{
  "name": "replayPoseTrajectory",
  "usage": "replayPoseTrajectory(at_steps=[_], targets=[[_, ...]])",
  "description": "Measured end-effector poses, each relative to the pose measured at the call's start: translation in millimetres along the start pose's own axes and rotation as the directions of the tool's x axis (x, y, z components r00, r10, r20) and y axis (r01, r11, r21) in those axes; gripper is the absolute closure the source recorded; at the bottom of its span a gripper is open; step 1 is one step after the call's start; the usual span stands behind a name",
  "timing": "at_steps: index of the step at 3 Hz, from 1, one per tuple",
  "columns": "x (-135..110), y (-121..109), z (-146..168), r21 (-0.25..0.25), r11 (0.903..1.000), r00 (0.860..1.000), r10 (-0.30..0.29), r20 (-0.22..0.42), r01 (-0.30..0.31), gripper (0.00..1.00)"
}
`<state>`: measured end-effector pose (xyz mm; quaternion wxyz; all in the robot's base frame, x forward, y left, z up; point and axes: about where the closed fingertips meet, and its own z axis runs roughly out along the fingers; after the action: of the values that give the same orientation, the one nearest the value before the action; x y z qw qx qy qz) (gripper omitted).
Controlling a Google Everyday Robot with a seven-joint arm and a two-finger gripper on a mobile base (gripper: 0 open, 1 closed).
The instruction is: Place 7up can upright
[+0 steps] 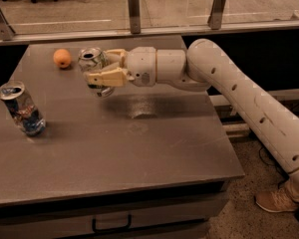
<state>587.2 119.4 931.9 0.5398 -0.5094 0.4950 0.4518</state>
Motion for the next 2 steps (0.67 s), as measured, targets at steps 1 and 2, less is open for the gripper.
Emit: replayPoseTrajectory(at_steps=[1, 2], targets=[[8.5, 2.8, -0.2, -0.009, 0.9999, 1.0, 0.005, 0.009, -0.005, 0.81], [15.7, 5.1, -0.7, -0.01, 0.9998, 1.0, 0.017, 0.013, -0.017, 0.59]])
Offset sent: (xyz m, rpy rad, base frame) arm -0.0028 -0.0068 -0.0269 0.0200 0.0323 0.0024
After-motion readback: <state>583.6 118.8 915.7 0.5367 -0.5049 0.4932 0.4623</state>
